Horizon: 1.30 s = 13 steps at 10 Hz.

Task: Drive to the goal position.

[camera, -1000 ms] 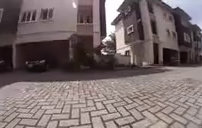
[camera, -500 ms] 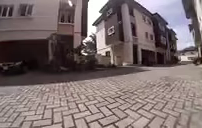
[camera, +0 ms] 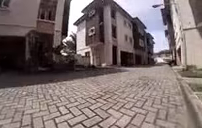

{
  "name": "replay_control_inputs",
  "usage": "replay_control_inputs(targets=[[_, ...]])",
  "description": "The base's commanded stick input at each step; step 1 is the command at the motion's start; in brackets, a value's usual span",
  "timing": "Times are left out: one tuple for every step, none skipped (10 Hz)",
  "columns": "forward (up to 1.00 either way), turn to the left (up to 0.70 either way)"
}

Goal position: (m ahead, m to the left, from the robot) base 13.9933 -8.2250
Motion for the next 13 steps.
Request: replay_control_inputs(targets=[[0.0, -0.7], [0.0, -0.7], [0.0, -0.7], [0.0, -0.7], [0.0, -0.7], [0.0, 0.0], [0.0, 0.0], [0.0, 0.0], [0.0, 0.0], [0.0, 0.0], [0.0, 0.0], [0.0, 0.0], [0.0, 0.0]])
